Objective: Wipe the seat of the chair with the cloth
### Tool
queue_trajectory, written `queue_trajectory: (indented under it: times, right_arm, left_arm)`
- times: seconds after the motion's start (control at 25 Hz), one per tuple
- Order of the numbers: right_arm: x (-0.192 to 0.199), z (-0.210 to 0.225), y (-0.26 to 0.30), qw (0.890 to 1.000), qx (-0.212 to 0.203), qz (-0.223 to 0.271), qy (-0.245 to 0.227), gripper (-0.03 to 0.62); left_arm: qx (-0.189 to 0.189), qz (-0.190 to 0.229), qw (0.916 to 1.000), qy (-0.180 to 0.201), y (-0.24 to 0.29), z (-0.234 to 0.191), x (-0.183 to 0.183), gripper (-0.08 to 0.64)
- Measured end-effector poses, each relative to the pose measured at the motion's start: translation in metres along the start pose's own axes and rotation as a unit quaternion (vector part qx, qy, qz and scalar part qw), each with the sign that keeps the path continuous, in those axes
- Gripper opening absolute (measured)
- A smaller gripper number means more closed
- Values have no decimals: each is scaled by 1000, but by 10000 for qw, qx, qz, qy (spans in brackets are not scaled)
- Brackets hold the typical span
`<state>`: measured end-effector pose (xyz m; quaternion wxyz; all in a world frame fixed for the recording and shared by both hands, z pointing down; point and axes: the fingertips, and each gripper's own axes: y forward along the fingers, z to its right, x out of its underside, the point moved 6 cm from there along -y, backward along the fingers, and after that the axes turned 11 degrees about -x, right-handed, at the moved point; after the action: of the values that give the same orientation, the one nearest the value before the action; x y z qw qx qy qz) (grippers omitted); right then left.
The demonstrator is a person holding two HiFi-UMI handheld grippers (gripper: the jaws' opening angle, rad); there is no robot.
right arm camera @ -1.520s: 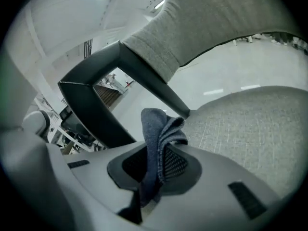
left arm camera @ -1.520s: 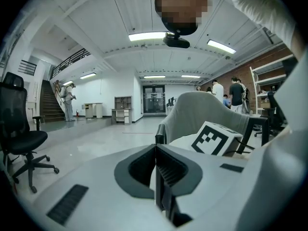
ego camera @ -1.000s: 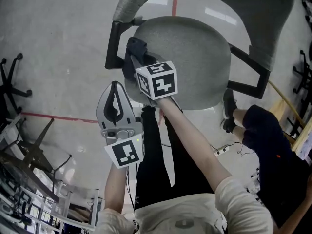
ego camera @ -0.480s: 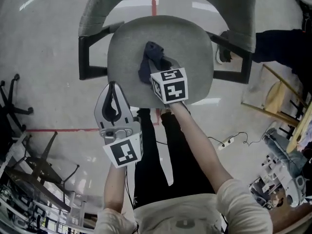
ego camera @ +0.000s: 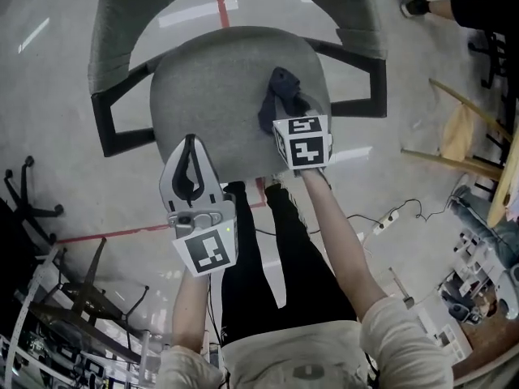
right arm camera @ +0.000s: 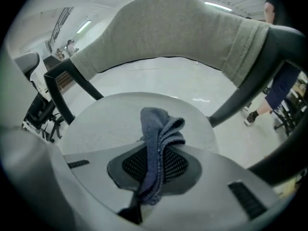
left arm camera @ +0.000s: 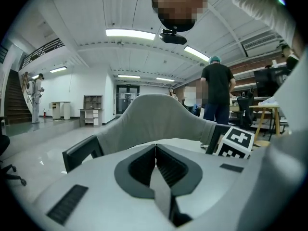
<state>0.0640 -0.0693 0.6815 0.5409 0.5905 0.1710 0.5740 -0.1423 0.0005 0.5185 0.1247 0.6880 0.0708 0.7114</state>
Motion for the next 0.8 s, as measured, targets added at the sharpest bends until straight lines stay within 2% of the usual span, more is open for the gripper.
queue_trajectory:
  times: [0.16,0.28,0.56,0.8]
  right_arm:
    - [8,24,-12,9990,448,25,65,57]
    - [11,35,-16,9980,607,47,140,57]
    - [16,59,-37,9925,1174,58,346,57]
    - [19,63,-39,9877,1566,-7,0,57]
  left_arm:
    - [164,20,9998,127,6,9,-2,15]
    - [302,48,9991,290,11,15,-3,15]
    - [534,39,9979,352,15,30,-7,15]
    - [577,36,9976,394,18,34,-6,15]
